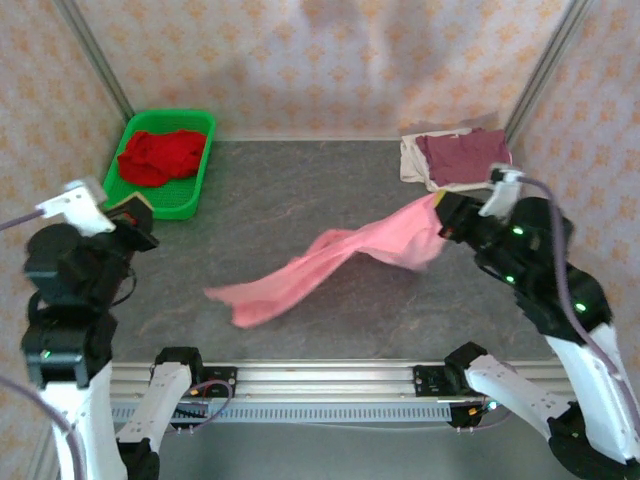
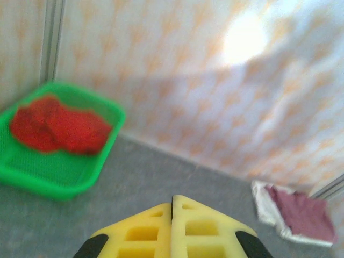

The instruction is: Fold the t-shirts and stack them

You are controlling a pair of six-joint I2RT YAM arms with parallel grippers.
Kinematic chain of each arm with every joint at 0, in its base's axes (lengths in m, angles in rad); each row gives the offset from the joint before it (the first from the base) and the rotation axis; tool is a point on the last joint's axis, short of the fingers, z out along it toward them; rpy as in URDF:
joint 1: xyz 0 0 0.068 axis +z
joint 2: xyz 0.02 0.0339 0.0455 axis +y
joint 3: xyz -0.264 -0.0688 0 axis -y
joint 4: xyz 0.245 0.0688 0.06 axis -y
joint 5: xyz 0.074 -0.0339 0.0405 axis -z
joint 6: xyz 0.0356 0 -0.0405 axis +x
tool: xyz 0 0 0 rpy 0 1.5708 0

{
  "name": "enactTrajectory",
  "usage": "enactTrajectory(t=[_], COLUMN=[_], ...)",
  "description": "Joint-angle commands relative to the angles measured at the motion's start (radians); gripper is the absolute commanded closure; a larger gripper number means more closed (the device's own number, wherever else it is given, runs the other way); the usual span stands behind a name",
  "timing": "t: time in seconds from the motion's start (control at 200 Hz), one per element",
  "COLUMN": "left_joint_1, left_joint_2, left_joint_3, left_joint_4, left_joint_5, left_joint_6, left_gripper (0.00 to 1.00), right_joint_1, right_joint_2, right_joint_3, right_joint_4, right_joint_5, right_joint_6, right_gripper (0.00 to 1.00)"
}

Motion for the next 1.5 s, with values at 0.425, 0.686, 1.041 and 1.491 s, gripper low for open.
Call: enactTrajectory(t=[0.425,0.686,1.041,1.491], left_joint_1=[-0.167,-0.674,-1.018,-1.172], left_joint_2=[0.074,0.558,1.193,1.302], left_joint_3=[-0.56,-0.553,-0.168,-0.19], left_joint_4=[0.159,0.454,0.38,0.466], left_joint_5=[0.317,0.187,0.352,0.383], left_joint_6=[0.01,0.075,0.114,0.039], left_gripper=[0.54,0.4,0.25,0.24], right_joint_1=[-0.012,-0.106,-0.253,-0.256], right_joint_2=[0.105,0.101,0.06,-0.02], right_joint_3=[-0.182,-0.231,-0.373,-0.516], right_joint_4=[0.131,0.138,0.198,0.253], right_joint_5=[0.178,0.294,0.252,0.223], right_joint_6=[-0.016,0.007,0.059,0.064], right_gripper=[1.0,1.0,1.0,1.0])
